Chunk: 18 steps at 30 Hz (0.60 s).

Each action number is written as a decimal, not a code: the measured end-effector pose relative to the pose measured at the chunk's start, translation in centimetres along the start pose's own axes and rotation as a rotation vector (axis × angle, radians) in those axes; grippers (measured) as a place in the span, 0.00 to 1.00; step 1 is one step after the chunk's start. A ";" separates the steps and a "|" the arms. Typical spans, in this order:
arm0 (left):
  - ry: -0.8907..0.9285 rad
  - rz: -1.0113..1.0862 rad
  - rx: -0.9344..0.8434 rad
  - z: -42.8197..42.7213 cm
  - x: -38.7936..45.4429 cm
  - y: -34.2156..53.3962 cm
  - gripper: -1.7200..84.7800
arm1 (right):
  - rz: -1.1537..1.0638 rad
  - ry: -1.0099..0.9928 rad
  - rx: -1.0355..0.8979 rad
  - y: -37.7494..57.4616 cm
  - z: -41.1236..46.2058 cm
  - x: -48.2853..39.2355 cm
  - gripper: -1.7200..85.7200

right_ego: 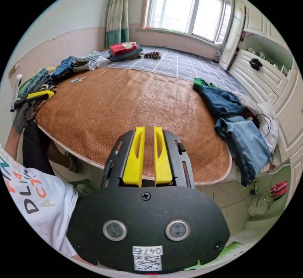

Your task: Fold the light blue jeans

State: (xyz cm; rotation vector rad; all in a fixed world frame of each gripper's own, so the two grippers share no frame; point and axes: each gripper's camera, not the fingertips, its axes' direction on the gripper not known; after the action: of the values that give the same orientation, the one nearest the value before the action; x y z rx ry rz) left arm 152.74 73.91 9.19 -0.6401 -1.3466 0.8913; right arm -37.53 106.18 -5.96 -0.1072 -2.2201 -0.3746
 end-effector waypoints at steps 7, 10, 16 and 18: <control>0.036 0.066 -0.329 17.6 4.6 -7.6 0.01 | 0.253 0.000 -0.030 8.4 -0.5 8.6 0.04; 0.009 0.082 -0.289 20.3 5.9 -8.5 0.01 | 0.339 0.061 0.038 10.4 -1.5 11.1 0.07; 0.117 -0.097 -0.282 24.3 4.2 -10.7 0.01 | 0.401 0.344 0.185 9.5 -2.6 17.8 0.11; 0.112 -0.068 -0.322 26.0 4.9 -12.2 0.01 | 0.397 0.389 0.162 8.1 -1.5 20.1 0.13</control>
State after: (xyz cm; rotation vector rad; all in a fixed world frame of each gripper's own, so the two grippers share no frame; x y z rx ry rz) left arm 129.21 68.83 25.62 -0.8731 -1.4133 0.5790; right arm -47.39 112.41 12.41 -0.3502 -1.7827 0.0069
